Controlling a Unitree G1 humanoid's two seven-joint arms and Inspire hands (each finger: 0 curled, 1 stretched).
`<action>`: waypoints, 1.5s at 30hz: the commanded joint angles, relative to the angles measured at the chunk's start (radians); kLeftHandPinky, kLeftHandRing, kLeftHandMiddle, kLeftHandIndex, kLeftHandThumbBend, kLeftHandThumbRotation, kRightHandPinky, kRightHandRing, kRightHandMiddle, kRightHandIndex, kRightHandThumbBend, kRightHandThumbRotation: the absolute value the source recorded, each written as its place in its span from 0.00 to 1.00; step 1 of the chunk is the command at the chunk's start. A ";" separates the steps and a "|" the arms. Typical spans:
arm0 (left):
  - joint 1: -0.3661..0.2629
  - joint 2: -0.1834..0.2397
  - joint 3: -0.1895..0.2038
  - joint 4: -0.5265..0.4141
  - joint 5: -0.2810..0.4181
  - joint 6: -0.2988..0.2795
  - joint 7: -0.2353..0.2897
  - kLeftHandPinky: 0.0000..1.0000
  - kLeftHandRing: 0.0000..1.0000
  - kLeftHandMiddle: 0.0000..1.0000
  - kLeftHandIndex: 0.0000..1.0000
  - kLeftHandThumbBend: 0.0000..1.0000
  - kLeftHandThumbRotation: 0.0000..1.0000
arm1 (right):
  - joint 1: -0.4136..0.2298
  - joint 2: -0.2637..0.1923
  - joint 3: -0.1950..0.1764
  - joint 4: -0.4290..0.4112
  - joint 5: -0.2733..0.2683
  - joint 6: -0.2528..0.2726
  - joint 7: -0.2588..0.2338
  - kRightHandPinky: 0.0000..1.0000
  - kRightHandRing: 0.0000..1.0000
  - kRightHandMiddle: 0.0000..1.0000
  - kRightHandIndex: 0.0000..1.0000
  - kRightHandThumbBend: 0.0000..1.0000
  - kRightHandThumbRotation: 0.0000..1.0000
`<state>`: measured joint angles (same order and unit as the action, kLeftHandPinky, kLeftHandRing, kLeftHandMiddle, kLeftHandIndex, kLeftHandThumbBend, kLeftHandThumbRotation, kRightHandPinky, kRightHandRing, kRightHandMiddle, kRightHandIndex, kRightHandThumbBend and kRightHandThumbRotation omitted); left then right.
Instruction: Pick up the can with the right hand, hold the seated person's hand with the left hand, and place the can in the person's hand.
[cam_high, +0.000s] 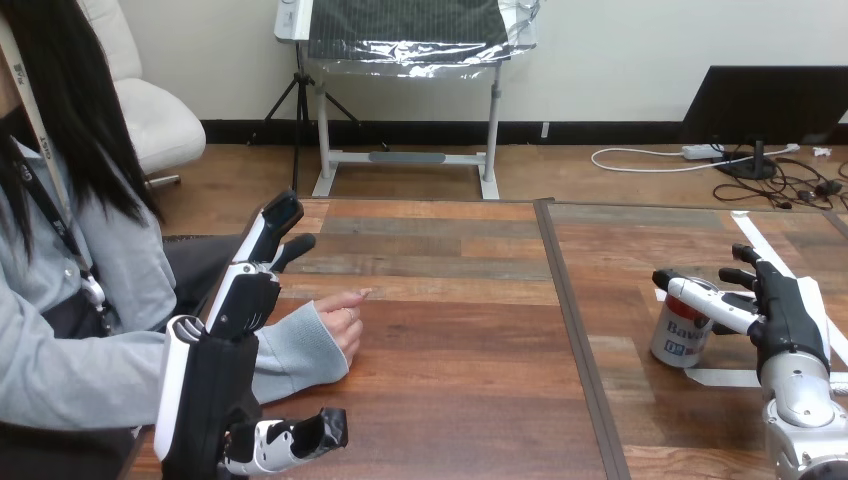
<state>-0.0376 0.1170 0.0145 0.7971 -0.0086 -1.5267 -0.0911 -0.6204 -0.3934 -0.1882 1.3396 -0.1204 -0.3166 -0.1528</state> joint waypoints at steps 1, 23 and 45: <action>-0.018 0.005 -0.011 -0.030 -0.014 -0.012 0.000 0.84 0.93 0.94 0.91 1.00 0.74 | -0.101 0.003 0.008 -0.005 -0.007 -0.001 -0.007 0.62 0.78 0.84 0.90 1.00 0.30; 0.003 0.007 -0.016 -0.058 -0.019 -0.008 -0.004 0.83 0.93 0.94 0.90 1.00 0.74 | -0.091 0.017 0.027 -0.006 -0.020 0.022 -0.014 0.63 0.78 0.82 0.90 1.00 0.32; 0.010 0.017 -0.054 -0.065 -0.062 0.010 -0.011 0.83 0.94 0.95 0.90 1.00 0.70 | -0.065 0.030 0.046 -0.011 -0.030 0.002 0.014 0.48 0.66 0.74 0.92 1.00 0.43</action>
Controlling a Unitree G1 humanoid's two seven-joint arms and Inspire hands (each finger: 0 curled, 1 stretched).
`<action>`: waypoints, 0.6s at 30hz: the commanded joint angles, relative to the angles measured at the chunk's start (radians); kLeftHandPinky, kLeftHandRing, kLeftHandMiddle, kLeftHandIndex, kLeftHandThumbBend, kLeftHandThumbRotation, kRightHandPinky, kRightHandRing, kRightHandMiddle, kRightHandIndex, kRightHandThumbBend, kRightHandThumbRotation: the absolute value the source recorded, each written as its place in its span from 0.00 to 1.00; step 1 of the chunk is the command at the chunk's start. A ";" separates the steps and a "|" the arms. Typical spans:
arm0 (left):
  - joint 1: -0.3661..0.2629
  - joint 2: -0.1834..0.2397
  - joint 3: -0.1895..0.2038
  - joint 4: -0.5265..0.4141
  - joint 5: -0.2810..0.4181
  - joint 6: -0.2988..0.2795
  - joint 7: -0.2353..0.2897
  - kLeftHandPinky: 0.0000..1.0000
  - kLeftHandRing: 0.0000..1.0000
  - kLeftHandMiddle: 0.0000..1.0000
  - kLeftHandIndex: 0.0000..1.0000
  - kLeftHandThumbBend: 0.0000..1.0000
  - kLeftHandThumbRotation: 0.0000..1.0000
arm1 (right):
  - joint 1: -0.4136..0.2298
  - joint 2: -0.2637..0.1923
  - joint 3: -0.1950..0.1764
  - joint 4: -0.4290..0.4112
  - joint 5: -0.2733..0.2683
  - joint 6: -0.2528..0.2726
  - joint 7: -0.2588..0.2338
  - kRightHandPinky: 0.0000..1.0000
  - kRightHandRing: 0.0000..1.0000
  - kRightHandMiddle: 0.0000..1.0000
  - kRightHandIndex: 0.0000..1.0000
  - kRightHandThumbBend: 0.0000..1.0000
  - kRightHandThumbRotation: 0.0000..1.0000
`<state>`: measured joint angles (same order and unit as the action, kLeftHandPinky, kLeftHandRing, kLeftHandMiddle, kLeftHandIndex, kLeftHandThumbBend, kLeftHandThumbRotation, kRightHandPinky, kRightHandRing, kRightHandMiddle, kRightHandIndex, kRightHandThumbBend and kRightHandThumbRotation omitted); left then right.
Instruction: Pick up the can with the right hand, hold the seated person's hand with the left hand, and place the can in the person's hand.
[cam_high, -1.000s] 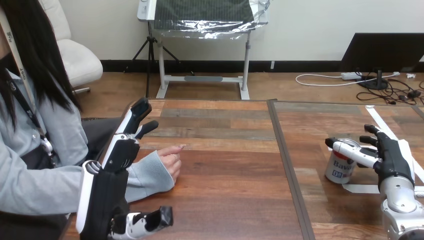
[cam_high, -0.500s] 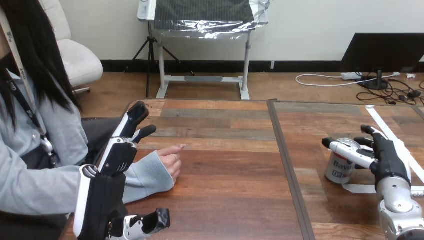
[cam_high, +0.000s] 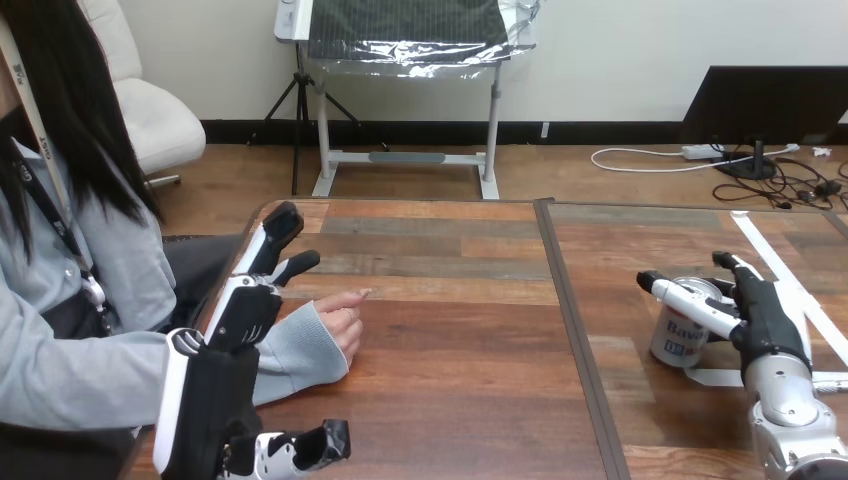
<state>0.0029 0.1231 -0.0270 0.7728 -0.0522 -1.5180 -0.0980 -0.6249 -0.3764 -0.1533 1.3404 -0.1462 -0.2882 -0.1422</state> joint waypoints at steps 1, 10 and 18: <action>-0.029 0.011 -0.013 -0.043 -0.019 0.005 -0.004 0.83 0.94 0.95 0.90 1.00 0.70 | -0.060 0.014 0.015 -0.013 -0.009 -0.026 -0.004 0.39 0.54 0.62 0.92 1.00 0.44; -0.024 0.008 -0.016 -0.049 -0.018 0.005 -0.007 0.84 0.95 0.95 0.90 1.00 0.70 | -0.051 0.020 0.034 -0.013 -0.026 -0.027 -0.003 0.17 0.26 0.36 0.94 1.00 0.47; -0.031 -0.005 0.008 -0.041 -0.003 -0.008 -0.006 0.84 0.94 0.94 0.90 1.00 0.69 | -0.047 0.027 0.050 -0.013 -0.033 -0.012 -0.010 0.25 0.40 0.52 0.93 1.00 0.45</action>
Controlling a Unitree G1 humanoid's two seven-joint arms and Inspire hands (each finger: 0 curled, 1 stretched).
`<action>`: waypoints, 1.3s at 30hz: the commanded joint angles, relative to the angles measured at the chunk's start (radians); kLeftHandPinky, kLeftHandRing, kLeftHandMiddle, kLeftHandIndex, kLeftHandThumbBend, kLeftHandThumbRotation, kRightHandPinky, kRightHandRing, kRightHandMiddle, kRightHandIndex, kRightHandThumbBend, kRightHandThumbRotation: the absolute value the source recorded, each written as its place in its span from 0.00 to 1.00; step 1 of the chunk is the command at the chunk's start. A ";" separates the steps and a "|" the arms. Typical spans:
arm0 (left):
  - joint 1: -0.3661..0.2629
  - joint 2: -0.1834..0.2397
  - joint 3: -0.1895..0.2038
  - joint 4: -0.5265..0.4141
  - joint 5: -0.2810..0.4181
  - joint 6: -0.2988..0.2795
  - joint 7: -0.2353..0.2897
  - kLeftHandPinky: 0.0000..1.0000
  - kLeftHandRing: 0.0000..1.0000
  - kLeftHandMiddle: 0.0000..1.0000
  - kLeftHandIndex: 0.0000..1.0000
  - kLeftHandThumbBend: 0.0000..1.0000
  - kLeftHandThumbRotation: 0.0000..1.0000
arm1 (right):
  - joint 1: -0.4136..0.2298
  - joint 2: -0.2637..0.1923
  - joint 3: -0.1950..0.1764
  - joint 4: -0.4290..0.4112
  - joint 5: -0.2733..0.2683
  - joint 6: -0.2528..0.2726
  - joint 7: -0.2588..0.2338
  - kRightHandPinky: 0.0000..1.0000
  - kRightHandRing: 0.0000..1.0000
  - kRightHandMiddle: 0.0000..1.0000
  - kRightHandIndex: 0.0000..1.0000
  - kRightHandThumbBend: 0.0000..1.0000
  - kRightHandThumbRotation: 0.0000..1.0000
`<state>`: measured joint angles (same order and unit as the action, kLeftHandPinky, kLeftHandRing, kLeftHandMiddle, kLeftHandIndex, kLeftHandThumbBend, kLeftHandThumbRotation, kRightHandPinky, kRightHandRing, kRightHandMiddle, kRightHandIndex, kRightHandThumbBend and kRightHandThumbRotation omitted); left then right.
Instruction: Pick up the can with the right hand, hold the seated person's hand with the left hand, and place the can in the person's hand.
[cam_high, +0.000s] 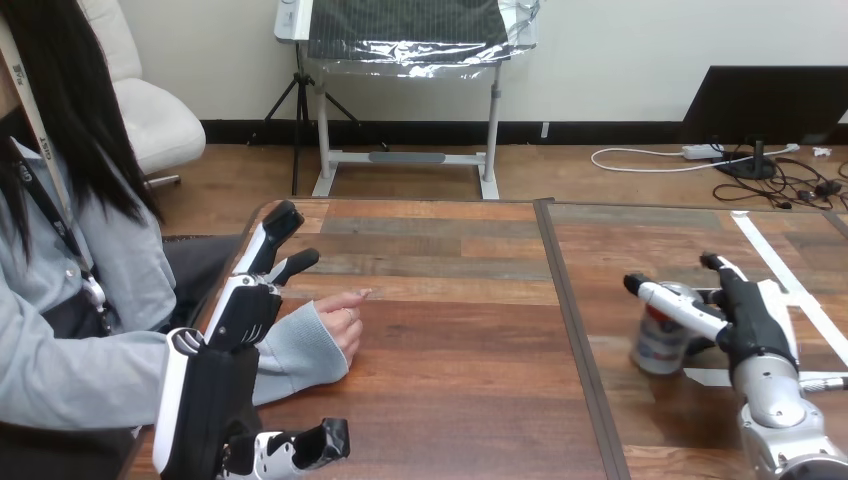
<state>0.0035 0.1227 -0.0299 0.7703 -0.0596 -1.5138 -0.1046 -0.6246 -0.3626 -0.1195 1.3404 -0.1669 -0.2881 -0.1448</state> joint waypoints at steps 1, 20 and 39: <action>-0.031 -0.008 0.017 -0.040 0.010 -0.012 0.001 0.84 0.94 0.94 0.90 1.00 0.70 | -0.047 0.014 0.017 -0.013 -0.013 -0.010 -0.007 0.25 0.40 0.51 0.93 1.00 0.45; -0.028 -0.011 -0.011 -0.048 -0.016 -0.023 -0.002 0.83 0.94 0.94 0.90 0.98 0.66 | -0.039 0.027 0.047 -0.015 -0.039 0.014 -0.067 0.65 0.76 0.80 0.86 0.99 0.11; -0.029 -0.027 0.010 -0.051 0.000 -0.036 -0.002 0.83 0.94 0.95 0.90 0.95 0.66 | -0.032 0.029 0.069 -0.014 -0.054 0.039 -0.075 0.63 0.73 0.78 0.85 0.97 0.07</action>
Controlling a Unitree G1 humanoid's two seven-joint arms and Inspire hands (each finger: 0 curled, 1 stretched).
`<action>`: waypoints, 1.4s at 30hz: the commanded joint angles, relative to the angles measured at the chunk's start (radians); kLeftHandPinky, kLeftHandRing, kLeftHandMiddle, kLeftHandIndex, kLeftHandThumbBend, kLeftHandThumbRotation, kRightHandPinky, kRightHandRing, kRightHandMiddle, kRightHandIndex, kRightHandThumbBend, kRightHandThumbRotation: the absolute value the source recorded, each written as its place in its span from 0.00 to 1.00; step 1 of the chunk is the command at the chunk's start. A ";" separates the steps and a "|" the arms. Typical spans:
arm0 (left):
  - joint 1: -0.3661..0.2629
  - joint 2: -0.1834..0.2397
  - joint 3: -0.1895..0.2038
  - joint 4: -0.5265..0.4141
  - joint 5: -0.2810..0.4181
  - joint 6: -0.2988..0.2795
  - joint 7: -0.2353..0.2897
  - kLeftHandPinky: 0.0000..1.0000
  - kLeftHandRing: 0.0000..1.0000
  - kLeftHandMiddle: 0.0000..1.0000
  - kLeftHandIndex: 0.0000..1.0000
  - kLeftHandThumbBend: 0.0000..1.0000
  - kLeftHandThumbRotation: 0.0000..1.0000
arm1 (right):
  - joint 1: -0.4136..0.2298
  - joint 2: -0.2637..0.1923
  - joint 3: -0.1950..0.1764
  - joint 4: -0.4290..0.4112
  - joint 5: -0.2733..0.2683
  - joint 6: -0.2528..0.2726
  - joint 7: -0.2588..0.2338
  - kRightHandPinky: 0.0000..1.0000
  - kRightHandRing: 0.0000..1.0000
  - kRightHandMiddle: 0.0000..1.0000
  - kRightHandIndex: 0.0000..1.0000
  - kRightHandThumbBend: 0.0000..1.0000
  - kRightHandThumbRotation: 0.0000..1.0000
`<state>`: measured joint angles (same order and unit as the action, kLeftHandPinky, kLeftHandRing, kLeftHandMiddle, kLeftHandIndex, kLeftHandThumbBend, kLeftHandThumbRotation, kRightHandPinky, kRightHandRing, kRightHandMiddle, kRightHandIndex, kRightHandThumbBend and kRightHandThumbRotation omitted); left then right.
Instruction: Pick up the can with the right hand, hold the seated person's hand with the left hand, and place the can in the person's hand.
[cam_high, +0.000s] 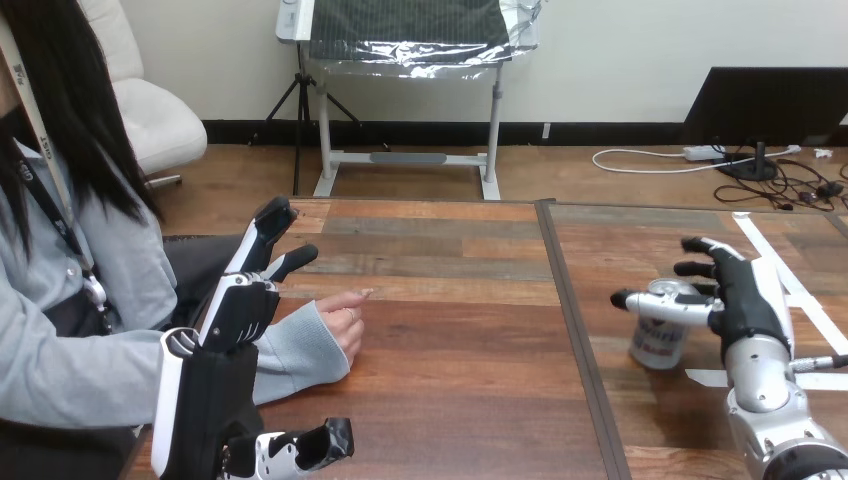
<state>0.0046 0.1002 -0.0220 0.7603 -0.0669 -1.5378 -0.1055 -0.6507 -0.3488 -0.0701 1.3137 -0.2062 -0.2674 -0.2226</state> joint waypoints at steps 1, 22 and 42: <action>-0.030 -0.005 0.005 -0.042 0.010 -0.011 -0.002 0.84 0.95 0.95 0.90 0.96 0.67 | -0.005 0.015 0.021 0.012 -0.016 0.017 0.003 0.61 0.72 0.76 0.85 0.97 0.07; -0.036 -0.015 0.011 -0.035 0.003 -0.023 0.004 0.87 0.95 0.95 0.90 0.94 0.68 | 0.021 0.024 0.010 0.012 0.000 -0.021 -0.024 0.68 0.74 0.77 0.77 0.92 0.00; -0.042 -0.015 0.005 -0.034 -0.005 -0.025 0.002 0.81 0.92 0.93 0.89 0.93 0.69 | 0.022 0.024 0.013 0.012 -0.008 -0.034 -0.064 0.60 0.67 0.70 0.70 0.93 0.00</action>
<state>0.0046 0.0832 -0.0031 0.7559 -0.0642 -1.5571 -0.1053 -0.6147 -0.3233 -0.0530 1.3299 -0.2172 -0.2788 -0.2727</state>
